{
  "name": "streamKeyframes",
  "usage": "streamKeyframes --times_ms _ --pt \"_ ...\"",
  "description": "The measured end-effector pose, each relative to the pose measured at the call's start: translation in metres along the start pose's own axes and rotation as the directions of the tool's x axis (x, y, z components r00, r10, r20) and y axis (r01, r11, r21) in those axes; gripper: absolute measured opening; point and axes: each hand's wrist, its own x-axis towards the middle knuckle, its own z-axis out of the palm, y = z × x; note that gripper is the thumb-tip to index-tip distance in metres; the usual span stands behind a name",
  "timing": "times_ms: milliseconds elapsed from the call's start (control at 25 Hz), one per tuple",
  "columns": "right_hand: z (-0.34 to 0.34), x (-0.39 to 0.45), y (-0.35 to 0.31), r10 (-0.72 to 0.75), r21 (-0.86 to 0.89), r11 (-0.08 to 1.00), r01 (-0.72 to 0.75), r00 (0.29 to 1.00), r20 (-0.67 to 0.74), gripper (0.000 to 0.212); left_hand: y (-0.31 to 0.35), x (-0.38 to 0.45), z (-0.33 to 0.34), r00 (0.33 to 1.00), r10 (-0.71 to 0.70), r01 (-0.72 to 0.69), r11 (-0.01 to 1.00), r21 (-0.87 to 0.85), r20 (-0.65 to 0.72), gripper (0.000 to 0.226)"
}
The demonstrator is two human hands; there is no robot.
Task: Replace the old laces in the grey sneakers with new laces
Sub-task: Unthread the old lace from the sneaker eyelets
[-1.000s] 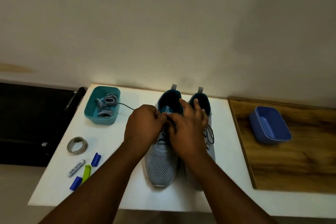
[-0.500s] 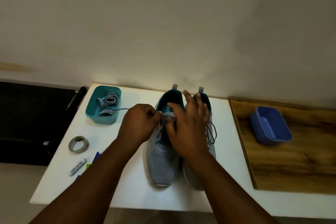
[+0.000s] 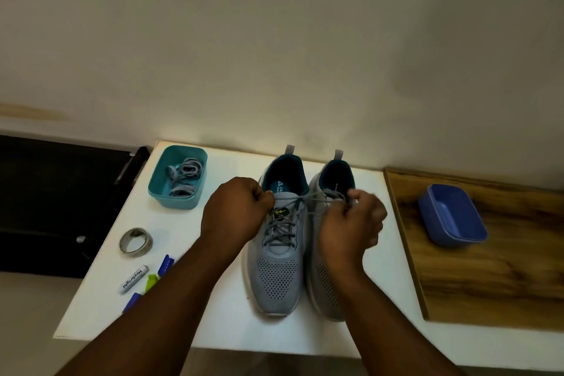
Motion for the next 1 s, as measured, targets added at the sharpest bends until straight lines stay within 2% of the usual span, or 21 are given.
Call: streamKeyframes --times_ms 40,80,120,160,200,280,360,400,440,560,600,680,760,880,1000 --pt "0.002 -0.005 -0.002 -0.228 -0.071 0.97 0.232 0.972 0.053 0.035 0.001 0.0 0.0 1.0 0.014 -0.014 1.0 0.003 0.009 0.038" --pt "0.008 -0.009 -0.005 -0.451 -0.168 0.863 0.476 0.877 0.167 0.039 0.001 0.001 -0.001 0.999 0.026 -0.026 1.0 0.005 0.019 0.039" --pt "0.016 -0.012 -0.009 -0.574 -0.23 0.732 0.641 0.762 0.3 0.036 0.0 0.002 -0.002 0.999 0.034 -0.034 0.999 0.003 0.028 0.039" --pt "0.021 -0.016 -0.013 -0.601 -0.242 0.664 0.708 0.697 0.391 0.029 -0.001 0.003 -0.003 0.999 0.036 -0.036 0.999 -0.005 0.036 0.039" --pt "0.024 -0.018 -0.015 -0.59 -0.221 0.674 0.705 0.694 0.413 0.02 -0.003 0.003 -0.004 0.999 0.033 -0.032 0.999 -0.013 0.038 0.039" --pt "0.018 -0.011 -0.014 -0.554 -0.173 0.767 0.618 0.774 0.306 0.011 -0.007 0.003 -0.005 0.999 0.021 -0.02 1.0 -0.023 0.034 0.039" --pt "0.007 0.004 -0.008 -0.53 -0.197 0.808 0.556 0.831 0.172 0.012 -0.007 0.004 -0.003 0.999 0.017 -0.015 0.999 -0.046 0.04 0.038" --pt "0.001 0.01 -0.009 -0.519 -0.223 0.808 0.546 0.838 0.171 0.013 -0.006 0.004 -0.001 0.999 0.021 -0.018 0.998 -0.058 0.05 0.039" --pt "-0.002 0.012 -0.011 -0.513 -0.235 0.796 0.558 0.828 0.226 0.016 -0.004 0.004 0.0 0.998 0.03 -0.026 0.998 -0.062 0.058 0.04" --pt "0.011 -0.006 -0.014 -0.478 -0.228 0.74 0.633 0.733 0.484 0.021 -0.004 0.004 0.001 0.996 0.034 -0.029 0.997 -0.065 0.08 0.04" --pt "0.015 -0.011 -0.014 -0.487 -0.222 0.731 0.646 0.721 0.494 0.018 -0.006 0.004 0.0 0.996 0.027 -0.021 0.997 -0.07 0.087 0.039" --pt "0.014 -0.01 -0.015 -0.536 -0.217 0.737 0.64 0.749 0.389 0.013 -0.009 0.004 -0.001 0.996 0.015 -0.008 0.997 -0.079 0.083 0.04" --pt "0.002 0.002 -0.013 -0.53 -0.267 0.77 0.58 0.813 0.239 0.014 -0.008 0.003 -0.001 0.998 0.002 0.003 0.998 -0.069 0.071 0.041" --pt "-0.017 0.01 -0.008 -0.406 -0.373 0.808 0.456 0.89 0.21 0.028 -0.001 0.001 0.001 0.999 -0.027 0.027 1.0 0.014 0.025 0.04" --pt "-0.032 0.013 -0.014 -0.354 -0.413 0.816 0.404 0.915 0.194 0.033 -0.002 -0.001 -0.002 0.998 -0.064 0.065 0.997 0.032 -0.008 0.035"
